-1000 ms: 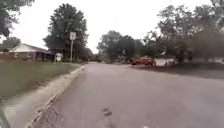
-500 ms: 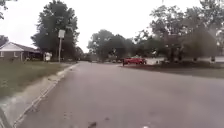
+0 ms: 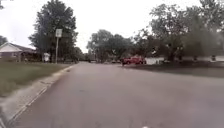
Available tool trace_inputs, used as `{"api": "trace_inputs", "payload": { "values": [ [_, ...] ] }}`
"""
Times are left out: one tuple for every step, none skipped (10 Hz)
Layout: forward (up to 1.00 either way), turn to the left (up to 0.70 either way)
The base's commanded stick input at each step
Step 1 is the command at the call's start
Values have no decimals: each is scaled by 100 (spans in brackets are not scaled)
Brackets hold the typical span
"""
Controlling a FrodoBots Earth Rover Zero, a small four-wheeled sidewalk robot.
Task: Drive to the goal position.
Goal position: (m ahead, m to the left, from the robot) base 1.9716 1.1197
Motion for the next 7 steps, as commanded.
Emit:
{"api": "trace_inputs", "payload": {
  "values": [
    [70,0],
    [70,0],
    [70,17],
    [70,35],
    [70,35],
    [70,35],
    [70,35]
  ]
}}
